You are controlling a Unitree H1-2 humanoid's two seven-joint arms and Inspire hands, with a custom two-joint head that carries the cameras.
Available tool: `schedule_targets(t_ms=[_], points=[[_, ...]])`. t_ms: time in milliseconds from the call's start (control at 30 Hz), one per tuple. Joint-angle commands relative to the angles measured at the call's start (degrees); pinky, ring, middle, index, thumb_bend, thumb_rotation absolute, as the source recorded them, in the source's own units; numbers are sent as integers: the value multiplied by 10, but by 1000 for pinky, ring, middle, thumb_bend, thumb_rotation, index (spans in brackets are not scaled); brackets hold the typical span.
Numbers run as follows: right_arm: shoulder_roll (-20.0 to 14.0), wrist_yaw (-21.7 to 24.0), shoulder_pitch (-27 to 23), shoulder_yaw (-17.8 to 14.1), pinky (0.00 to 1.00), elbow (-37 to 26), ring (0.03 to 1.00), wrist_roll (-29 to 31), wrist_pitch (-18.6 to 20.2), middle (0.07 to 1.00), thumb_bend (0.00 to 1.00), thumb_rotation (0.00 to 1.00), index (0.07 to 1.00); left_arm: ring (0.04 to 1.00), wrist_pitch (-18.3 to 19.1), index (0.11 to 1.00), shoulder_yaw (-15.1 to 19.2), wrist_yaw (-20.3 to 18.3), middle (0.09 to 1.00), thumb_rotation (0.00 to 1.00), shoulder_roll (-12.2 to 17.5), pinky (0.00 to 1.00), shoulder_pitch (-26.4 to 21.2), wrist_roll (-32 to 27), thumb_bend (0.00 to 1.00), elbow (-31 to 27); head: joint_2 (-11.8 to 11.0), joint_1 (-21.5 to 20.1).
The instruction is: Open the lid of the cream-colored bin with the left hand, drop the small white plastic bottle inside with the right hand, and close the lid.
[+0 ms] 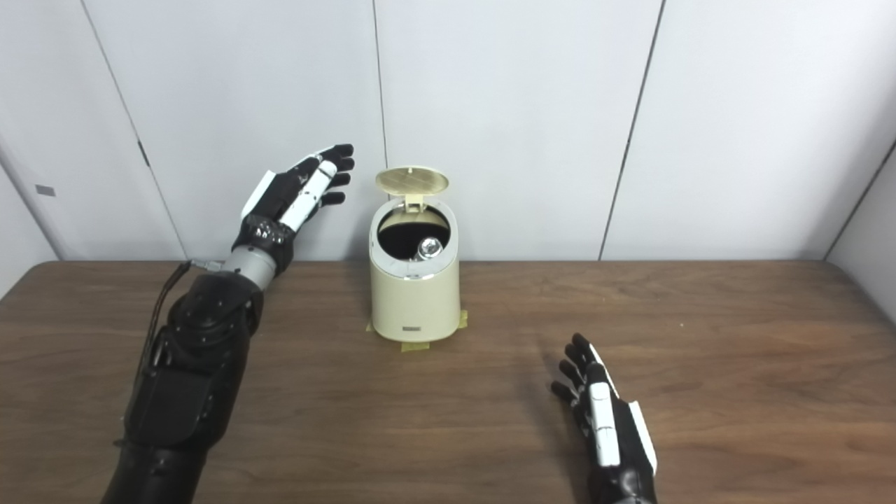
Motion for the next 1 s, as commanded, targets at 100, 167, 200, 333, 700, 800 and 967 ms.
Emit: schedule_targets(t_ms=[100, 167, 200, 333, 700, 800, 967], points=[[-1, 2, -13, 5, 843, -3, 916, -2, -31, 925, 580, 1000, 925, 880, -37, 892, -14, -8, 878, 809, 10, 831, -55, 20, 421, 5, 0, -1], [1, 1, -13, 4, 840, -3, 909, 0, -30, 919, 575, 1000, 919, 878, -43, 887, -21, -8, 876, 791, 8, 850, -61, 28, 424, 14, 0, -1], [1, 0, -14, 4, 840, -3, 908, 1, -30, 917, 575, 1000, 917, 878, -49, 885, -24, -8, 876, 786, 8, 855, -65, 33, 425, 19, -1, -2], [3, -1, -13, 5, 826, -6, 903, 1, -18, 914, 579, 1000, 915, 875, -80, 871, -51, -6, 864, 778, 11, 864, -74, 74, 416, 34, 0, -4], [3, -5, -18, 10, 762, -4, 888, -7, 1, 910, 593, 1000, 932, 919, -77, 857, -120, -28, 906, 759, 33, 869, -86, 186, 421, 36, 2, -9], [-1, -4, -17, 13, 752, -3, 879, -13, -5, 902, 608, 1000, 930, 911, -93, 854, -134, -30, 898, 741, 38, 856, -85, 212, 419, 35, 2, -9], [-3, 1, -17, 17, 737, 3, 870, -8, -17, 893, 623, 1000, 931, 910, -124, 843, -184, -34, 895, 880, 70, 839, -89, 304, 461, 26, 2, -9]])
